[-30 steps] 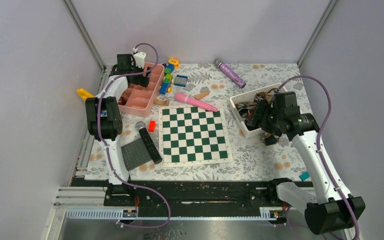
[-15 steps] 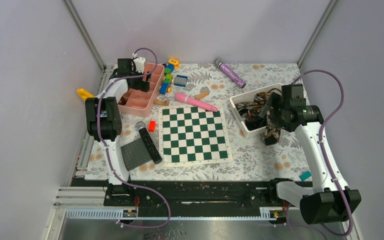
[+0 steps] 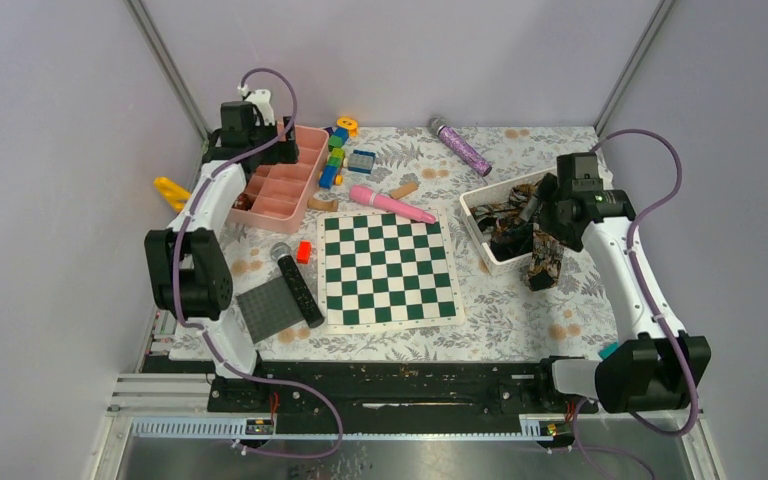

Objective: Roll the ties
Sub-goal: Pick up the tie from the bin.

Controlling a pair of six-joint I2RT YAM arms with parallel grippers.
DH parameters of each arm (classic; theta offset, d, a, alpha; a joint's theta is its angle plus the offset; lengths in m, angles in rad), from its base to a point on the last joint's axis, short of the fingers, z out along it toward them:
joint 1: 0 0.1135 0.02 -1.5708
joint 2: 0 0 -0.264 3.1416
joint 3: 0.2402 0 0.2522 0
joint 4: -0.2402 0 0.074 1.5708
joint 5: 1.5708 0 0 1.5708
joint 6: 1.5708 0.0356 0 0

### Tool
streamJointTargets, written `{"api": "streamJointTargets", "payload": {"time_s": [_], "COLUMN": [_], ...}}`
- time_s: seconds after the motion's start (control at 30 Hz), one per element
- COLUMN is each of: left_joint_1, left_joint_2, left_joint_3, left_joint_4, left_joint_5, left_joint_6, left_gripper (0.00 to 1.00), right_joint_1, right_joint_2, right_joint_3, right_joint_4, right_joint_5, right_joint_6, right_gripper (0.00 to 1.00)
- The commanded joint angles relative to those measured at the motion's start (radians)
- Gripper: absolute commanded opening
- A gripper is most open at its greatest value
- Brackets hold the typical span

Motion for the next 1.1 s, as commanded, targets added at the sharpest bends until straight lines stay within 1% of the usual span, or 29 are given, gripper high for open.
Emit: {"api": "streamJointTargets", "payload": {"time_s": [0.0,0.1,0.17,0.3,0.4,0.47,0.57,0.67,0.77,0.9,0.93,1.07], "left_joint_1": [-0.052,-0.12,-0.16,-0.214,-0.239,-0.249,-0.256,-0.257,-0.263,-0.264,-0.264,-0.265], "left_joint_2": [-0.108,-0.154,-0.19,-0.291,-0.357,-0.398,-0.438,-0.432,-0.429,-0.433,-0.435,-0.438], "left_joint_3": [-0.01,0.021,0.029,-0.053,-0.123,-0.171,-0.242,-0.242,-0.245,-0.25,-0.249,-0.25], "left_joint_4": [-0.031,-0.12,-0.171,-0.18,-0.179,-0.171,-0.12,-0.122,-0.12,-0.12,-0.121,-0.117], "left_joint_5": [-0.067,-0.164,-0.187,-0.151,-0.085,-0.084,-0.098,-0.081,-0.072,-0.061,-0.058,-0.045], "left_joint_6": [-0.179,-0.175,-0.203,-0.251,-0.241,-0.233,-0.235,-0.234,-0.234,-0.236,-0.236,-0.238], "left_gripper": [0.88,0.88,0.88,0.89,0.89,0.89,0.89,0.89,0.88,0.88,0.88,0.88], "right_joint_1": [-0.01,-0.009,-0.009,-0.008,-0.007,-0.009,-0.008,-0.012,-0.023,-0.044,-0.076,-0.118], "right_joint_2": [0.046,0.081,0.101,0.157,0.191,0.201,0.208,0.23,0.254,0.288,0.303,0.339], "right_joint_3": [0.059,0.066,0.063,0.067,0.07,0.071,0.08,0.102,0.115,0.126,0.129,0.138], "right_joint_4": [0.03,0.036,0.06,0.104,0.107,0.094,0.071,0.04,0.03,0.032,0.036,0.086], "right_joint_5": [0.077,0.078,0.056,-0.045,-0.066,-0.013,0.118,0.225,0.279,0.292,0.29,0.225], "right_joint_6": [0.023,0.03,0.028,0.043,0.048,0.039,0.017,0.006,0.0,-0.006,-0.01,-0.048], "right_gripper": [0.91,0.9,0.85,0.71,0.69,0.69,0.75,0.81,0.83,0.84,0.84,0.84]}}
